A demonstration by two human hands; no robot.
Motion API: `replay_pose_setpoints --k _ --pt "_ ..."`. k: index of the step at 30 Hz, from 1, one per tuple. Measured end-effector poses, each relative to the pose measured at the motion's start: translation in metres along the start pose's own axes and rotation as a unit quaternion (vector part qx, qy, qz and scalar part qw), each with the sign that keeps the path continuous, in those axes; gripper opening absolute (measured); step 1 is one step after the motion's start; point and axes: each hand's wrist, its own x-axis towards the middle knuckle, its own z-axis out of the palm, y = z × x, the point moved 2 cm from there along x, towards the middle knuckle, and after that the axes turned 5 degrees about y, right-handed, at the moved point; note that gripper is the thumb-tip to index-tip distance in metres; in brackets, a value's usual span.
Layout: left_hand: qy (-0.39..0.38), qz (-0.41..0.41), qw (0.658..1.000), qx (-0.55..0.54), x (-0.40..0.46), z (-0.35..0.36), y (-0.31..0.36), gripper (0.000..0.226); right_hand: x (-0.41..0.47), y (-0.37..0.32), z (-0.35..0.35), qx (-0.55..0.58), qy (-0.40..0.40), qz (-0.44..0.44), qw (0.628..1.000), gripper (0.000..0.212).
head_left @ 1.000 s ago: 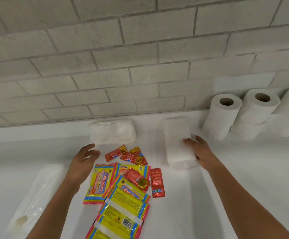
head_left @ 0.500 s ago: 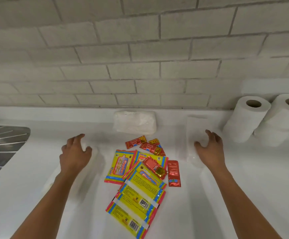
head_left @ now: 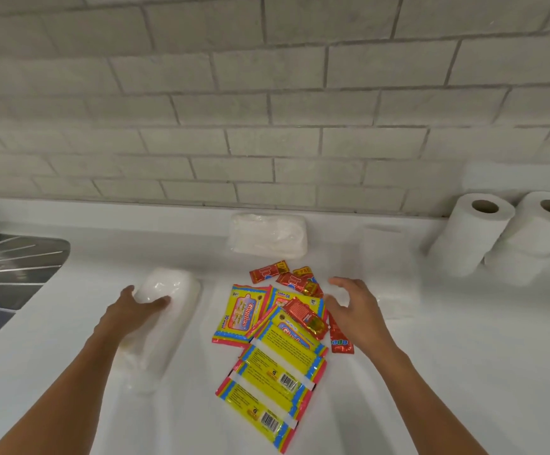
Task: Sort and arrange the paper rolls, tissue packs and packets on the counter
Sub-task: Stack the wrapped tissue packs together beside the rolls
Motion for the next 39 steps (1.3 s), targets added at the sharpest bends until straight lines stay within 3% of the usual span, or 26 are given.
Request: replay_pose_setpoints --k 2,10,15,20,26,31,36,39 --pt "-0.006 0.005 1.0 0.005 0.005 0.0 -0.004 0.123 -0.004 0.0 0.003 0.009 -0.011 0.017 1.0 0.036" --pt "-0.049 0.016 0.998 -0.036 -0.017 -0.004 0.007 0.073 -0.015 0.001 0.011 0.036 -0.036 0.047 0.998 0.035" --pt "-0.084 0.061 0.993 -0.063 -0.033 -0.013 0.027 0.056 -0.018 0.004 0.012 0.059 -0.044 0.06 0.995 0.033" --pt "-0.073 0.114 0.987 -0.084 -0.052 -0.015 0.061 0.04 -0.016 0.002 0.009 0.073 -0.048 0.067 0.994 0.033" --pt "-0.08 0.147 0.964 -0.206 -0.069 -0.005 0.116 0.08 -0.013 -0.019 0.004 0.128 -0.09 0.068 0.985 0.048" --pt "-0.143 0.204 0.923 -0.293 -0.11 0.022 0.179 0.081 -0.011 -0.034 -0.003 0.195 -0.144 0.086 0.966 0.057" --pt "-0.21 0.238 0.883 -0.346 -0.144 0.06 0.227 0.071 -0.002 -0.023 -0.012 0.362 -0.163 0.165 0.903 0.066" --pt "-0.212 0.253 0.878 -0.347 -0.156 0.082 0.249 0.07 0.005 -0.014 -0.027 0.444 -0.156 0.174 0.865 0.073"
